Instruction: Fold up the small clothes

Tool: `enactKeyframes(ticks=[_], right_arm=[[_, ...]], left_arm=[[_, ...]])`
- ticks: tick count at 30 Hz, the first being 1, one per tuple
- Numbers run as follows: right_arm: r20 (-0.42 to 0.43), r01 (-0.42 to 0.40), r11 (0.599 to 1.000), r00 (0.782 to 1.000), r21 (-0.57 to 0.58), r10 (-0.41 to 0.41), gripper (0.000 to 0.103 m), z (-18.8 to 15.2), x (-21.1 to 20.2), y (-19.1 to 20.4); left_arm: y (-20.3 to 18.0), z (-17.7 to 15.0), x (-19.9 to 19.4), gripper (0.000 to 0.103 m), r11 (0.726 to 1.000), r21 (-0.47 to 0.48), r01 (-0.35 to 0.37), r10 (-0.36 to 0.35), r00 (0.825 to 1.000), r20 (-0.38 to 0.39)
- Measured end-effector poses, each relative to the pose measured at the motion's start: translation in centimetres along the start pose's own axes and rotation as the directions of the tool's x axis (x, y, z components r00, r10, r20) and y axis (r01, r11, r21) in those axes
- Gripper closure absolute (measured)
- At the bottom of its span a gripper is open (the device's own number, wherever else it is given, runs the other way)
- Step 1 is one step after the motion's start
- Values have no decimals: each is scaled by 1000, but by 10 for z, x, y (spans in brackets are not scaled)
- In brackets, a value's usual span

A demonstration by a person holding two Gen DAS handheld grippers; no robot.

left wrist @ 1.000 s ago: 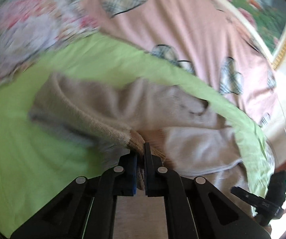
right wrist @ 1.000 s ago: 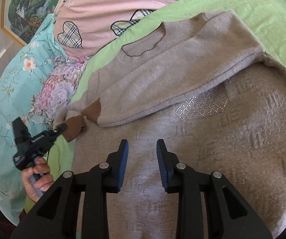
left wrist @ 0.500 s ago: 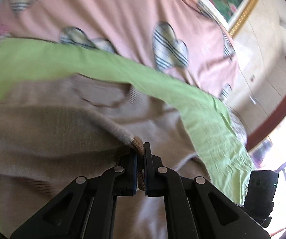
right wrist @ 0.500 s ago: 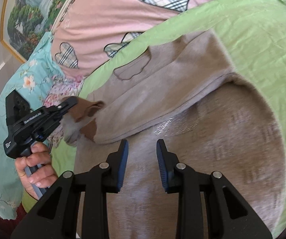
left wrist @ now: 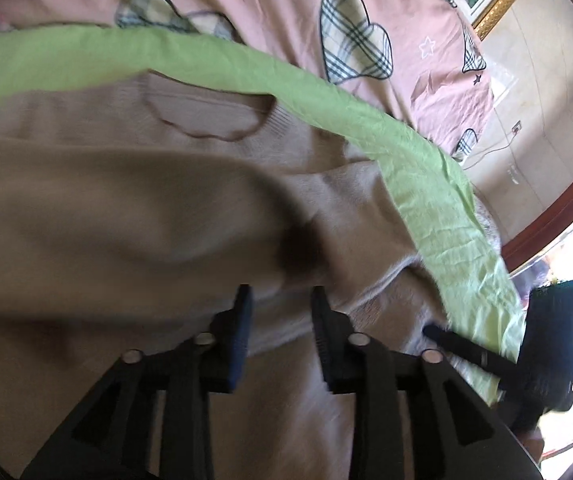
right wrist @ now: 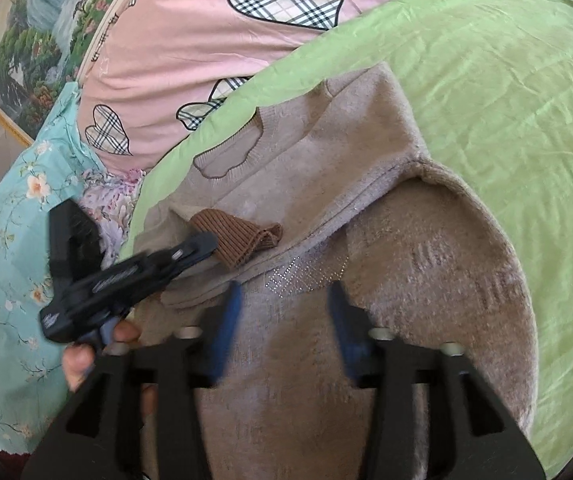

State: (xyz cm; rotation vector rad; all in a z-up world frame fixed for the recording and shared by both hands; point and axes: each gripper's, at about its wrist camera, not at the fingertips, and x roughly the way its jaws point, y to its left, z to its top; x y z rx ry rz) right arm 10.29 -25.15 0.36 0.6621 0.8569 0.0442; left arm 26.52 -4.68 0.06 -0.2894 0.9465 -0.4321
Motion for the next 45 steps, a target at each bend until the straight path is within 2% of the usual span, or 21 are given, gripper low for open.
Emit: enactKeyframes(ticks=[2,5,8,10,13,15,17,20,21,22,23,26,28,31,32,33,36,39,41,43,45], right_arm=[[-16,-2,999,1000,-35,2,45,3,7,6],[-37,7,994,999,-107,-11,45,10,20,17],[-46,46,979,997,-197,-56,45,18,35,29],[-57,59,969,996,-240,-74,45,25,48,35],[-82,85,950,990,-301,-115,45,34,74,41],[-94,101,932,985,-349,-142,45,40,94,45],[-95,110,922,983,-372,-155,45,46,109,47],[-103,69,933,988,-353,-112,48,56,120,46],[-107,38,939,991,-343,-79,56,59,121,46],[-113,-1,946,993,-325,-38,79,62,119,46],[-124,-51,955,992,-293,15,92,67,116,45],[-110,-147,966,986,-213,126,92,81,97,41],[-86,-228,963,972,-142,217,92,93,75,34],[-10,-282,956,959,-85,282,93,109,40,23],[13,-265,962,964,-72,267,93,115,29,17],[17,-228,971,973,-72,229,93,119,25,12],[-24,-111,992,994,-62,110,93,118,30,-12],[-61,-61,997,996,-41,58,93,112,39,-29],[-84,-39,998,996,-49,35,93,108,48,-33],[-116,-21,999,993,-47,15,93,107,59,-37],[-142,21,997,989,-74,-31,93,103,68,-38]], left_arm=[[14,-11,-23,63,999,-13,-31,31,999,30],[45,-28,-57,62,990,-57,-132,136,988,75],[83,-39,-87,62,950,-150,-275,294,948,121],[110,-43,-103,62,907,-227,-354,391,909,145],[140,-41,-109,62,871,-282,-402,451,883,133],[151,-37,-105,62,858,-289,-425,474,872,125],[155,-33,-97,62,859,-279,-429,472,874,111],[158,-30,-82,62,858,-248,-450,481,873,78],[157,-29,-77,62,851,-230,-472,498,864,70],[155,-29,-74,62,847,-215,-485,509,858,69],[154,-27,-71,62,844,-204,-496,518,852,70],[154,-25,-69,62,841,-200,-502,525,848,76],[155,-25,-70,61,840,-210,-500,524,849,76],[156,-24,-74,61,824,-235,-515,545,834,86],[157,-23,-76,61,817,-256,-517,553,828,91],[157,-24,-78,61,817,-279,-505,547,832,95],[153,-27,-83,61,815,-315,-486,542,832,116],[145,-28,-85,61,798,-316,-514,573,809,130],[146,-30,-85,61,787,-330,-522,582,804,116],[152,-32,-84,61,781,-345,-520,579,810,89],[154,-35,-86,61,791,-345,-505,562,822,85]])
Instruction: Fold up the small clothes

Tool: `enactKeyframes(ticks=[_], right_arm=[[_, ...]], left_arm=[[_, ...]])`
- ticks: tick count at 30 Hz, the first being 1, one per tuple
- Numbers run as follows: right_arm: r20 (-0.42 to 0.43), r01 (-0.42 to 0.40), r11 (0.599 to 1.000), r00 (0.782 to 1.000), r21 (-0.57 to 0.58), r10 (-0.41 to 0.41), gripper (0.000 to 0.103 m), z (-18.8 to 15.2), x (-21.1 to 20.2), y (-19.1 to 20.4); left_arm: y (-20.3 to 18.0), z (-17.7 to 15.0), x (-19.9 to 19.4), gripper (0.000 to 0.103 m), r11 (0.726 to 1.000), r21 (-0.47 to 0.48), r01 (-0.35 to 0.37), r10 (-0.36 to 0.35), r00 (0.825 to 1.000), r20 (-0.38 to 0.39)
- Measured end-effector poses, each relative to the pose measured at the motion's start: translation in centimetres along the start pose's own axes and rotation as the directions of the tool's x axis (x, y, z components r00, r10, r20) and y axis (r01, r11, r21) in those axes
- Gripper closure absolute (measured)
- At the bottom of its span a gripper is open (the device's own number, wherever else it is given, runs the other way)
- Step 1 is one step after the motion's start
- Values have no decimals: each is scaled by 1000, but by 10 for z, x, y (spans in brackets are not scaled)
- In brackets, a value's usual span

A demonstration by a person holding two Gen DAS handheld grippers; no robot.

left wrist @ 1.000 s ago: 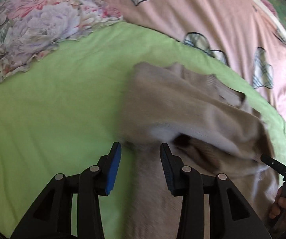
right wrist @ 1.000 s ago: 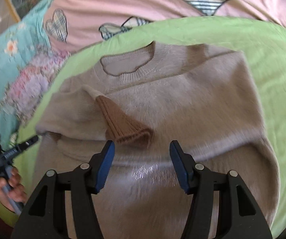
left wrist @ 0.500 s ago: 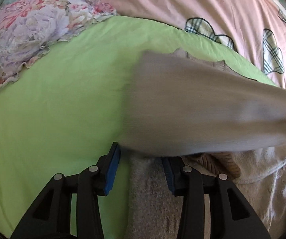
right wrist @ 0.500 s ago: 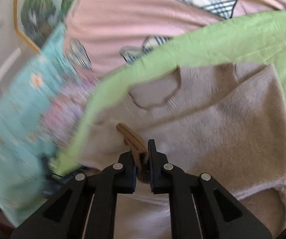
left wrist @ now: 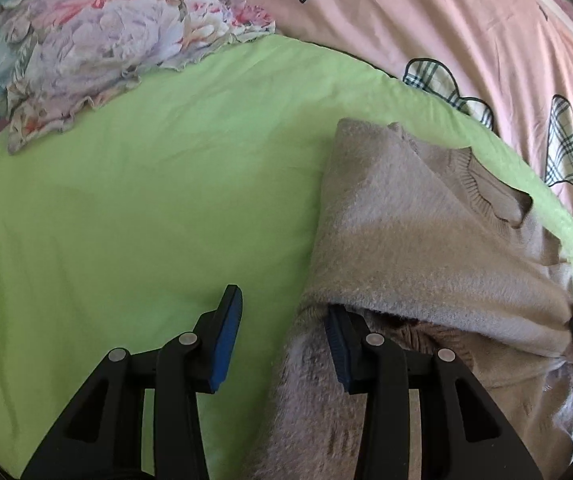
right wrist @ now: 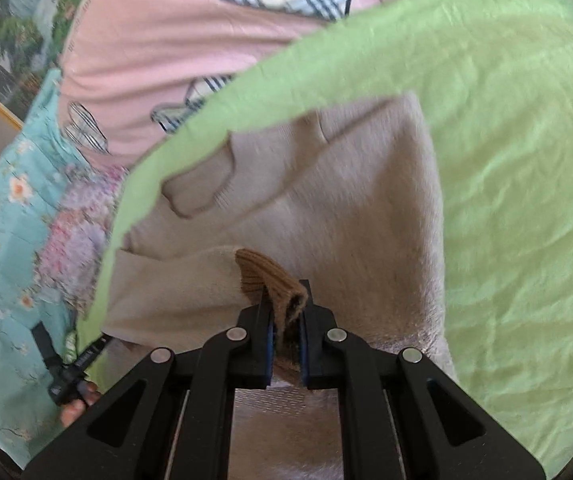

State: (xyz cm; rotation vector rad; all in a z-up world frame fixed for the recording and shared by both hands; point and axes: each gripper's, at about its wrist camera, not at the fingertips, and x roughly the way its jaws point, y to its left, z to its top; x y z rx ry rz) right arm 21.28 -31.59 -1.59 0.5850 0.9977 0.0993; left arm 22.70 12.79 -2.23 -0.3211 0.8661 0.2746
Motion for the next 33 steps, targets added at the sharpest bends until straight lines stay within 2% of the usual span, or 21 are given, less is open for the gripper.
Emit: enactKeyframes(ticks=[4,11,12,15,17,19,20,21,22,23,24,25,27,30,31,32,33], right_arm=[[0,19,1000,1000,-11,-19,93,-7,0,-3],[60,-55,998,997,33,53,93,-6,-25,-1],[57,-53,998,997,39,51,93,-5,-24,-1],[11,40,999,999,29,-40,91,-3,-9,-4],[-7,92,995,996,46,-91,88,-5,-4,-9],[39,92,994,995,58,-94,86,-8,-14,-7],[62,100,994,993,49,-103,79,-10,-21,-4],[91,113,993,989,29,-115,75,-11,-27,1],[114,118,993,987,4,-117,66,-13,-32,8],[119,115,993,987,-15,-113,58,-13,-32,13],[115,112,993,987,-36,-108,54,-14,-31,18],[112,117,991,988,-59,-110,50,-13,-28,23],[121,135,988,985,-79,-125,49,-13,-22,28],[85,109,993,991,-45,-105,49,-12,-10,21],[76,107,994,992,-36,-104,49,-13,-7,19],[66,103,994,993,-28,-101,49,-15,-2,18],[60,98,995,994,-26,-96,49,-17,0,16]], left_arm=[[1,-4,0,59,999,40,-5,6,1000,-9],[-5,-7,1,59,998,68,-16,18,1000,-22],[-4,-7,2,59,997,76,1,1,999,-33],[-1,-9,-5,60,990,114,86,-79,995,-65],[4,-10,-14,60,975,123,184,-174,981,-81],[13,-3,-24,54,960,109,257,-249,965,-77],[16,3,-26,51,956,98,276,-269,960,-73],[18,14,-24,41,949,79,306,-300,951,-78],[19,25,-17,34,942,60,331,-324,941,-101],[16,36,-9,34,935,42,352,-344,931,-122],[15,50,3,34,932,22,363,-357,924,-134],[12,60,12,34,932,21,362,-356,924,-138],[4,79,37,34,928,15,371,-363,914,-180],[-2,98,76,34,909,-28,417,-408,872,-269],[-5,100,82,34,903,-32,429,-420,863,-279],[-8,102,87,34,897,-30,440,-430,857,-285],[-13,105,91,37,896,-14,443,-429,858,-283]])
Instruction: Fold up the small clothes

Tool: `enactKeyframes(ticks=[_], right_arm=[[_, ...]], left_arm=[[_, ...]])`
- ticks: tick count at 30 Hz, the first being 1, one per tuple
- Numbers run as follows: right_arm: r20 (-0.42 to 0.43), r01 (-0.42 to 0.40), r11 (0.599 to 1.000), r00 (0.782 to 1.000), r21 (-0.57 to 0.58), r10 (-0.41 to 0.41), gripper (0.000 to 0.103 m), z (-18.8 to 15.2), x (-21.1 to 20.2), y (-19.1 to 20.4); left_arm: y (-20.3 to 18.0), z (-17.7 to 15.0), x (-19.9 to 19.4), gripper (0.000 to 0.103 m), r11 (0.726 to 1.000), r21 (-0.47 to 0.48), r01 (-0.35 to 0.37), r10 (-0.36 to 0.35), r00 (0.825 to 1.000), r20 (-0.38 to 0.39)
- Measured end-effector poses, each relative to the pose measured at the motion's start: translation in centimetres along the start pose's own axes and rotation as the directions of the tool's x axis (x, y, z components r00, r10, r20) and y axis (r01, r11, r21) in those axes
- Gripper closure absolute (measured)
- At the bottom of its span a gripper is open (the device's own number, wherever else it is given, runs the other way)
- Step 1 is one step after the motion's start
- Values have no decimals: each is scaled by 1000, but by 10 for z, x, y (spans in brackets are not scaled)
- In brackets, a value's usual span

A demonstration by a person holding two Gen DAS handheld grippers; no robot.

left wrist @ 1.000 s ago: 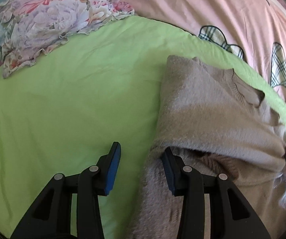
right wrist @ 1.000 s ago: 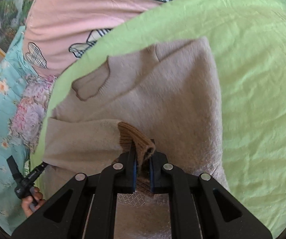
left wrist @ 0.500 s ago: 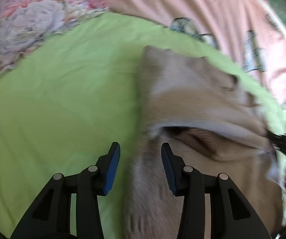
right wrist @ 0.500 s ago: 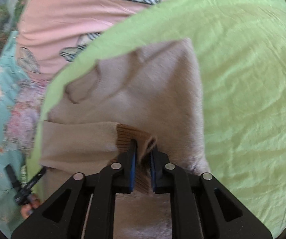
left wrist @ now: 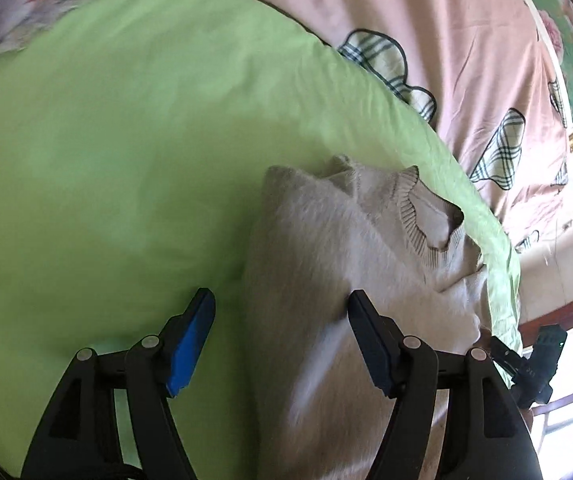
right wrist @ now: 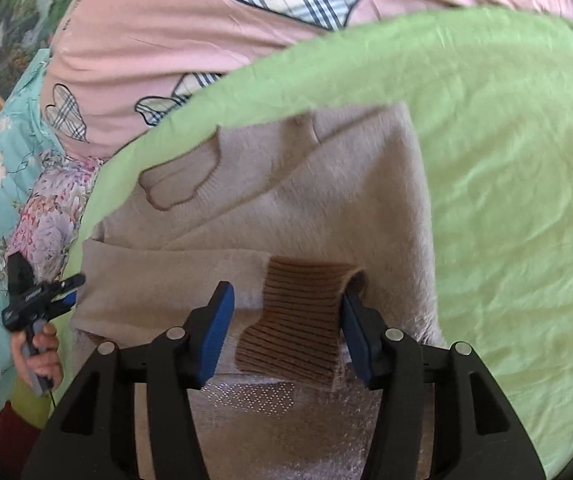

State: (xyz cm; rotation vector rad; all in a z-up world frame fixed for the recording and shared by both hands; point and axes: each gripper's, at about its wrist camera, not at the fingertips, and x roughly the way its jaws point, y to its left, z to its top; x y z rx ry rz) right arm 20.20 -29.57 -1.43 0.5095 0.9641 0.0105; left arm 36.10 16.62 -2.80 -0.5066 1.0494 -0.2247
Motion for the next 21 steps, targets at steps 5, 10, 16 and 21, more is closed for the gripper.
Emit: enactKeyframes(ticks=[5,10,16,21], right_arm=[[-7,-18,999,1000,-47,18,77,-6,5,4],[-29,9,998,1000,-66,-11,100,-7,12,1],[-10,42,995,999,-88,-43,100,-4,3,7],[-44,84,991,995,-104,-89,100,-2,4,2]], left_arm=[[-20,-8,-13,93,989,79,-126,114,983,147],[-31,-22,-18,91,960,111,-256,224,944,241],[-19,-23,-20,69,946,61,-318,297,927,228],[-9,-39,-29,67,948,48,-315,298,931,211]])
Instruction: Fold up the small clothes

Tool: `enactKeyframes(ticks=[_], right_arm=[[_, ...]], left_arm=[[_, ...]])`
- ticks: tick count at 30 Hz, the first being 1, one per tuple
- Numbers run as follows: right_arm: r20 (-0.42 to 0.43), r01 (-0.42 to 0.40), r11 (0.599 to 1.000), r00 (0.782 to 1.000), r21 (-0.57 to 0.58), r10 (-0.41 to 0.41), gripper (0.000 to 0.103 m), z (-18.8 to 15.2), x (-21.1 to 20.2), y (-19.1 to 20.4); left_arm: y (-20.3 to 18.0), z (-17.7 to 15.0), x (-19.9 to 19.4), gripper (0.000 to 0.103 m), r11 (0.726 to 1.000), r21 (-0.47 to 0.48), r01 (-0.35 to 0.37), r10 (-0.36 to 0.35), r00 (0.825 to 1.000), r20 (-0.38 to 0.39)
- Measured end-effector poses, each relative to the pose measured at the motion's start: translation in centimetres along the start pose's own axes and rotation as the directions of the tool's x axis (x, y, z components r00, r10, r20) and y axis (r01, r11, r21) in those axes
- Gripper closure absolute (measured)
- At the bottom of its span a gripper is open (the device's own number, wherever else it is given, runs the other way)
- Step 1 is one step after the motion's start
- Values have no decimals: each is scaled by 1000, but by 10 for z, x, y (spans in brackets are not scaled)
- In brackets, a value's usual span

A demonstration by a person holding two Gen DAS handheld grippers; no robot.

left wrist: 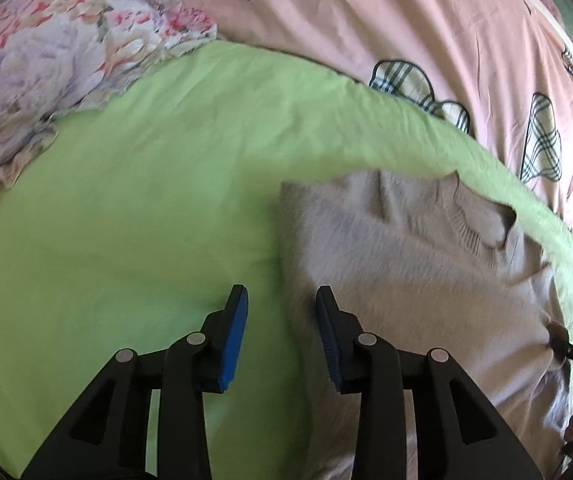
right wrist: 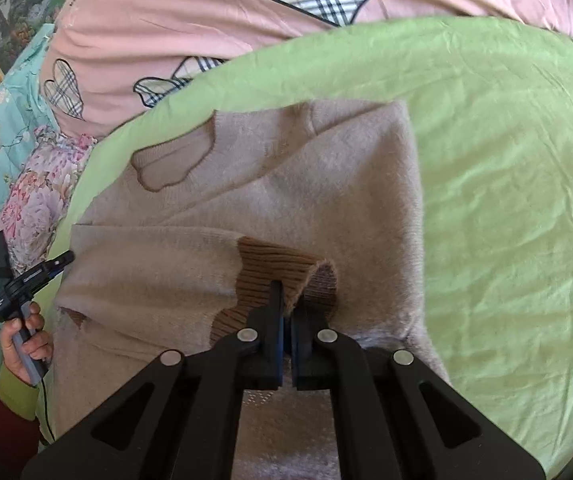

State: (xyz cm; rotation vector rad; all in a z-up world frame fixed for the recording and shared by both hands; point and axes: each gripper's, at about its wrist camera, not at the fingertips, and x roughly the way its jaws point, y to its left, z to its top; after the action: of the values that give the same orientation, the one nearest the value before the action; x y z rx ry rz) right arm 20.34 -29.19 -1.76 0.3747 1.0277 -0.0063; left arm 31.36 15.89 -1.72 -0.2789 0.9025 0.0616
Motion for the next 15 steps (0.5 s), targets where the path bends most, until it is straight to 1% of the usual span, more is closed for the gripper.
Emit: enactKeyframes(ticks=[3,5,8,11,14,15], right_arm=[[-23,40,999,999,-32,-40,100,-1,8,5],[-12,38,999,999,-14,-38,100,-1,4,3],[-20,48,999,999,-5,-48,100,-1,5,1],[-17,38,999,999,-9,-38,100,-3,0,6],[38,-21,999,999,29,20,98,-7,-28,6],[56,-27,999,998,32,25,97,-10,-38,7]], left_arm=[[2,-18,-13,67,1000,-7,13,-13,1000,-3],[3,-26,-19,66,1000,-14,28,-28,1000,-6],[-1,-34,-22,65,999,-5,37,-37,999,-16],[-5,-43,-34,64,999,4,50,-50,998,-23],[-4,-54,-51,64,998,-4,69,-69,997,-24],[-4,-61,-60,59,996,-4,86,-86,996,-29]])
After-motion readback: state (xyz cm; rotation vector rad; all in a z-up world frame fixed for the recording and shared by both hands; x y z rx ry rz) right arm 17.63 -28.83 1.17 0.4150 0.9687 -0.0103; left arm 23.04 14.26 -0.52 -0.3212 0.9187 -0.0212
